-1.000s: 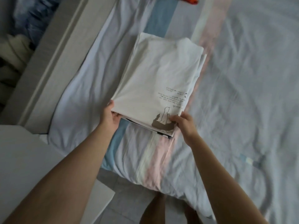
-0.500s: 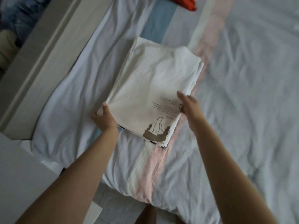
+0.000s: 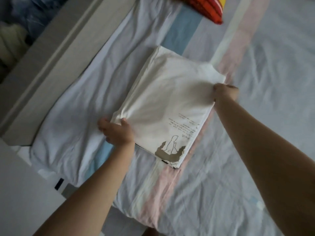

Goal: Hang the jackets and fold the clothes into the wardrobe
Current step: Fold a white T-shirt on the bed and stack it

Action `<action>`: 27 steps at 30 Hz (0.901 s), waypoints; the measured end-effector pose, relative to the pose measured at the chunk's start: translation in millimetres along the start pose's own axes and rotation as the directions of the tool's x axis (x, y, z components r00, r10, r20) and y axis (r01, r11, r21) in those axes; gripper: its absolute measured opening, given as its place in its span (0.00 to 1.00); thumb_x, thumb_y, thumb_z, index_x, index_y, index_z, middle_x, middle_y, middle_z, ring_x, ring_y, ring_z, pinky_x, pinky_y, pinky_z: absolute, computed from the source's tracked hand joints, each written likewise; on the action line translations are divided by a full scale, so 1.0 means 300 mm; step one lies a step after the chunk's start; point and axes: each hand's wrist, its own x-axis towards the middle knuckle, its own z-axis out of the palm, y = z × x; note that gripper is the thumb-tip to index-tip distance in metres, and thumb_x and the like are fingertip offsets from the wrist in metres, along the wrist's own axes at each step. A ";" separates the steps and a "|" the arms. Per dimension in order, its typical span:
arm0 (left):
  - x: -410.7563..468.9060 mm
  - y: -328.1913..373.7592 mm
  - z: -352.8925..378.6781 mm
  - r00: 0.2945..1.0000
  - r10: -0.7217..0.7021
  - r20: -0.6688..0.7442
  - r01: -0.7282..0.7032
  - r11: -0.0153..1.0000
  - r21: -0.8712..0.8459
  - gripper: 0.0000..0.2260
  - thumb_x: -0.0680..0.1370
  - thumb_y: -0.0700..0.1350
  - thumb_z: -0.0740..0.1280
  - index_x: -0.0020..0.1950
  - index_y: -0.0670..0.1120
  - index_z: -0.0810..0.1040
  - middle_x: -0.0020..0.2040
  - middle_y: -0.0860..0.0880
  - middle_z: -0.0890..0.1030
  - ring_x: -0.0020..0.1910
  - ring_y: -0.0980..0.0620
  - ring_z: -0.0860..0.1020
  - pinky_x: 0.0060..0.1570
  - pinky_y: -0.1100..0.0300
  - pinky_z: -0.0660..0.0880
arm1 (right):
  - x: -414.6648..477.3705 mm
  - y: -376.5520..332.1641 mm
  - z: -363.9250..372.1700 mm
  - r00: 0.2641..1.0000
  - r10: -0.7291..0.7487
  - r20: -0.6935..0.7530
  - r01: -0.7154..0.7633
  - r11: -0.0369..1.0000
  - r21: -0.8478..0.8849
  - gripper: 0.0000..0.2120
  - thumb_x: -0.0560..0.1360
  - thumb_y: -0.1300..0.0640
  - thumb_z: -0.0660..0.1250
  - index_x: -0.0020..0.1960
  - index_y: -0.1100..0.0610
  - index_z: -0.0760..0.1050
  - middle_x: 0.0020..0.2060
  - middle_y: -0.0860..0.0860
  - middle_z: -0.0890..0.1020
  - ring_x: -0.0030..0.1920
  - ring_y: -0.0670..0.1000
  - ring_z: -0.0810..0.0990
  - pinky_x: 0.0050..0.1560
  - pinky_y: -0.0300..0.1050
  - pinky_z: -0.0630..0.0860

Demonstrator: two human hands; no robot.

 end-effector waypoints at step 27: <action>-0.017 -0.014 0.149 0.612 0.571 0.547 -0.791 0.436 0.429 0.34 0.74 0.68 0.43 0.78 0.59 0.44 0.79 0.49 0.43 0.76 0.37 0.45 0.67 0.29 0.42 | -0.028 -0.106 0.431 0.638 -0.406 0.654 0.685 -0.090 -0.723 0.29 0.80 0.38 0.42 0.78 0.46 0.45 0.78 0.47 0.49 0.77 0.56 0.46 0.71 0.69 0.40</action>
